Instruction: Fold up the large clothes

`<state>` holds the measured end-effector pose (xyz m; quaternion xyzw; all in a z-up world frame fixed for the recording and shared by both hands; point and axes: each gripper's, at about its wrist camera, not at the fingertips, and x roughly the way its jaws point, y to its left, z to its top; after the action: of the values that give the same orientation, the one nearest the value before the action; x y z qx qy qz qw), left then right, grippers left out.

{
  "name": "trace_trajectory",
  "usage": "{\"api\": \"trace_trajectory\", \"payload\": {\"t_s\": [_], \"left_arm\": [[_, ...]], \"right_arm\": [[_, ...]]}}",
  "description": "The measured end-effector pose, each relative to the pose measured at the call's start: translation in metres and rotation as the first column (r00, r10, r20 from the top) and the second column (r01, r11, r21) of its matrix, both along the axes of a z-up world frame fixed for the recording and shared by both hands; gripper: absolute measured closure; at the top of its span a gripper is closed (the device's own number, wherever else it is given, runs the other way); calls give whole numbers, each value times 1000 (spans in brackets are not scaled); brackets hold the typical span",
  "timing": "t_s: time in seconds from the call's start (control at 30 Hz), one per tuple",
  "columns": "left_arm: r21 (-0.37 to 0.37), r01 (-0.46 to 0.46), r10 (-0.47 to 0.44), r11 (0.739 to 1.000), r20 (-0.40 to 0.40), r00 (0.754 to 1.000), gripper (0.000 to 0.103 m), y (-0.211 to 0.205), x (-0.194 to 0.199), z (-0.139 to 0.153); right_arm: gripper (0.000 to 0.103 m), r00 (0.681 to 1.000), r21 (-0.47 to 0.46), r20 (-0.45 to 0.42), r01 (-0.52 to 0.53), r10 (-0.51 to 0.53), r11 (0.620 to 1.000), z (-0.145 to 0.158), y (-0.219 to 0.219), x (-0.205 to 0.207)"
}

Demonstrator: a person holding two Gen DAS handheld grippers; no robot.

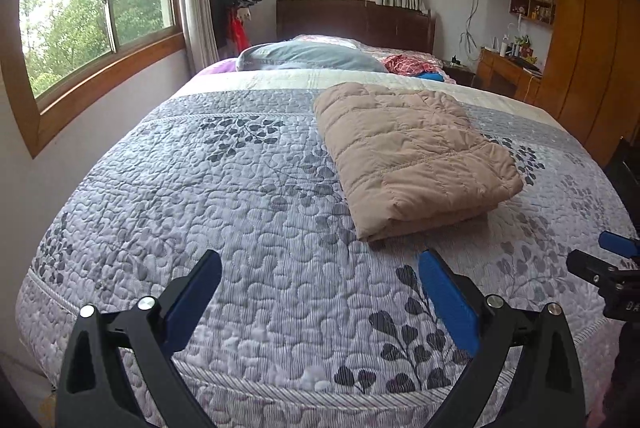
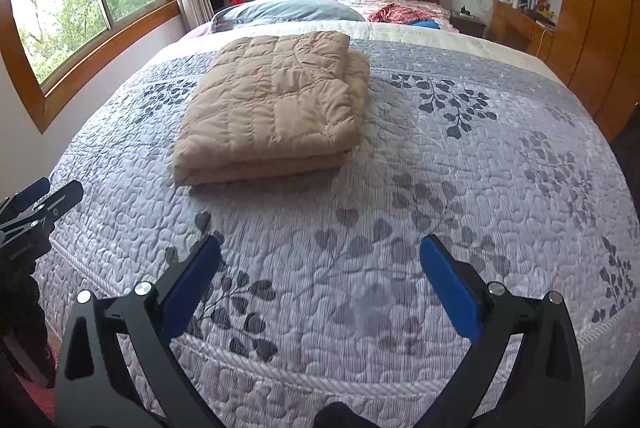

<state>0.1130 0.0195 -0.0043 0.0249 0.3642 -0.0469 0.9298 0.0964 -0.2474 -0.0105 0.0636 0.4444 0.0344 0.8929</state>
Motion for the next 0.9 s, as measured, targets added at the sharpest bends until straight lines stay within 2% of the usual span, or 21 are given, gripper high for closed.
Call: {"api": "trace_trajectory", "payload": {"t_s": [0.3, 0.9], "left_arm": [[-2, 18, -18, 1000, -5, 1000, 4, 2, -16, 0], [7, 41, -41, 999, -3, 999, 4, -2, -19, -1]], "right_arm": [[4, 1000, -19, 9, 10, -10, 1000, 1, 3, -13], [4, 1000, -16, 2, 11, -11, 1000, 0, 3, -14]]}}
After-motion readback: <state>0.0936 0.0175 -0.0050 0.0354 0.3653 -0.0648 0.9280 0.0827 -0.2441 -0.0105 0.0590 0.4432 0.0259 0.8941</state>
